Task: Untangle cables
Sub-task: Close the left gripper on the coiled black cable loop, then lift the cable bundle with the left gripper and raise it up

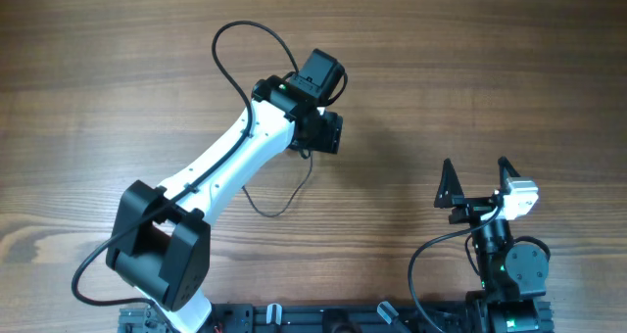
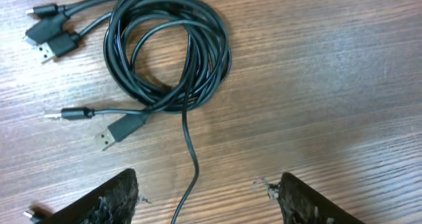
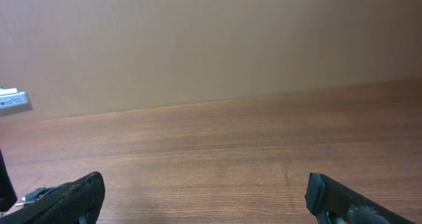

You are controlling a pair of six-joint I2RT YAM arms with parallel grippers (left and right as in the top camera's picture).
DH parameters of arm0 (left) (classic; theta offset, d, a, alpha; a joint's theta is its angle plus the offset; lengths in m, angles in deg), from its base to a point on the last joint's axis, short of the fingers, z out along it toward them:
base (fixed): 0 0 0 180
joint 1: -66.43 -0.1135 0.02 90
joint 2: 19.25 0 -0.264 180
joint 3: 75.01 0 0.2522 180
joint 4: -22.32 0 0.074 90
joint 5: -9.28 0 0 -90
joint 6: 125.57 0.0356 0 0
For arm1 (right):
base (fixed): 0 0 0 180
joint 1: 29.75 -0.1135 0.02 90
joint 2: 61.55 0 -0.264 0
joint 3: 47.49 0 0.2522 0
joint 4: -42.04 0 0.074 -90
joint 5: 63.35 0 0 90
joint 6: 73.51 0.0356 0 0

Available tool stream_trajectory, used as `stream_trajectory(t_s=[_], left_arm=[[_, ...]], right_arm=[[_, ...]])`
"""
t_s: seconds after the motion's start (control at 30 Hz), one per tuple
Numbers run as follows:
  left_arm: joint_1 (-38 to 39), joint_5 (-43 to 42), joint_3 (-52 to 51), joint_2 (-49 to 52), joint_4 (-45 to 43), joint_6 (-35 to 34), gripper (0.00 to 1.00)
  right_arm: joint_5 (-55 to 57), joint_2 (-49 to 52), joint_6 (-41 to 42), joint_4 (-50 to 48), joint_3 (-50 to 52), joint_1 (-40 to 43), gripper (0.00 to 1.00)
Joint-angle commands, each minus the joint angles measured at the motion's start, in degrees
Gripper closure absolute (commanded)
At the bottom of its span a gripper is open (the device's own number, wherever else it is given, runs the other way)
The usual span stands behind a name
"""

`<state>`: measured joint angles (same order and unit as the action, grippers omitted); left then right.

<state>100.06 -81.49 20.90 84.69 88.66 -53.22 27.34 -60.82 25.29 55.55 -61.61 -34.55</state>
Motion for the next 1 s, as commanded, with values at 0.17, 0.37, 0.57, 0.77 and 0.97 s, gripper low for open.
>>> stream_trajectory(t_s=[0.17, 0.37, 0.57, 0.77, 0.97], left_arm=[[-6.5, -0.3, -0.1, -0.7, -8.7, -2.3, 0.86], [-3.9, -0.3, -0.1, 2.3, -12.2, -2.3, 0.96], [-1.9, 0.0, -0.1, 9.6, -14.6, -3.7, 0.78], [-1.5, -5.0, -0.1, 14.1, -17.0, -3.8, 0.63], [-0.1, -2.9, -0.2, 16.7, -19.4, -3.8, 0.58]], right_arm=[[0.8, -0.1, 0.3, -0.3, 0.1, -0.2, 0.00], [0.8, -0.1, 0.4, -0.3, 0.1, -0.2, 0.00], [0.8, -0.1, 0.3, -0.3, 0.1, -0.2, 0.00], [0.8, -0.1, 0.4, -0.3, 0.1, -0.2, 0.00], [0.8, -0.2, 0.3, -0.3, 0.1, -0.2, 0.00]])
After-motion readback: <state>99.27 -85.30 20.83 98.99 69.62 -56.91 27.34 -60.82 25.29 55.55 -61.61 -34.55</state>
